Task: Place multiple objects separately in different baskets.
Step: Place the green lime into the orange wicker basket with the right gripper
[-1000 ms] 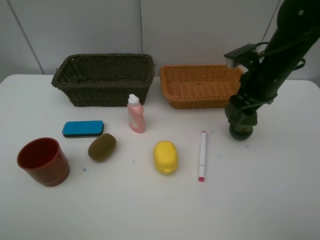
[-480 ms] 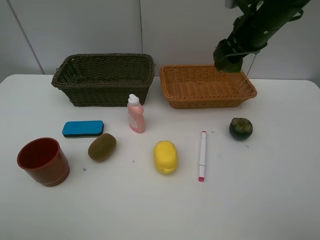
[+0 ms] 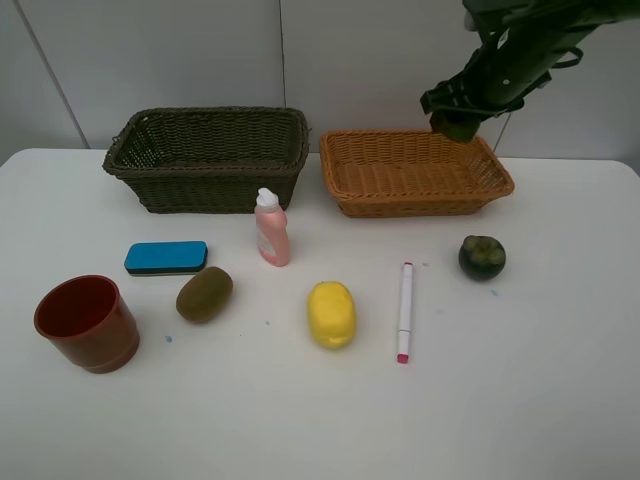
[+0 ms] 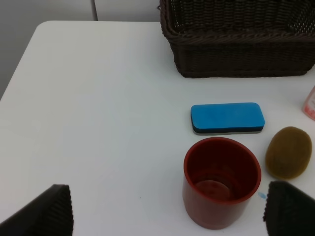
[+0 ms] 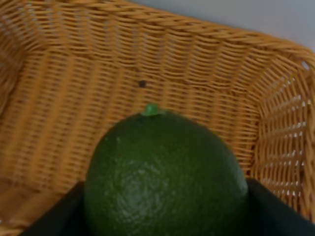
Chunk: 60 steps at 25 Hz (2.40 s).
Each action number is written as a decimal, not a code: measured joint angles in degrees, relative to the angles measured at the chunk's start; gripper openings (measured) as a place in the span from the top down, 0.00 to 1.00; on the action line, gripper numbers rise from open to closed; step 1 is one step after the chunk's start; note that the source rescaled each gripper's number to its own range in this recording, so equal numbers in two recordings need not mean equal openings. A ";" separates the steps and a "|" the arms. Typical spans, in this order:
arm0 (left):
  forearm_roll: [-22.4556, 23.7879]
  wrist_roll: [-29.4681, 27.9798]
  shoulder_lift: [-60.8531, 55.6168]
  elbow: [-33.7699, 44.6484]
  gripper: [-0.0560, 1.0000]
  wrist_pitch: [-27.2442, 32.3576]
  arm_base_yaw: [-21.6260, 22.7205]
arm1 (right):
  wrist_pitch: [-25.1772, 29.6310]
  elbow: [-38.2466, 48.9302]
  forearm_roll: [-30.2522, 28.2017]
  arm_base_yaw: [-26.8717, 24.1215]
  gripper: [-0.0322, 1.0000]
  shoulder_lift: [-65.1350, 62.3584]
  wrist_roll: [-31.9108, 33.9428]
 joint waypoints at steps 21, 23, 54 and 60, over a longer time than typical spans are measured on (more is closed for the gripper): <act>0.00 0.00 0.00 0.00 0.00 0.00 0.00 | -1.74 -1.43 0.40 -3.59 0.42 11.73 2.19; 0.00 0.00 0.00 0.00 0.00 0.00 0.00 | -1.86 -1.43 0.40 -3.59 0.42 11.73 2.19; 0.00 0.00 0.00 0.00 0.00 0.00 0.00 | -1.41 -1.47 1.90 -3.59 0.00 11.73 2.35; 0.00 0.00 0.00 0.00 0.00 0.00 0.00 | -1.41 -1.47 1.90 -3.59 0.00 11.73 2.35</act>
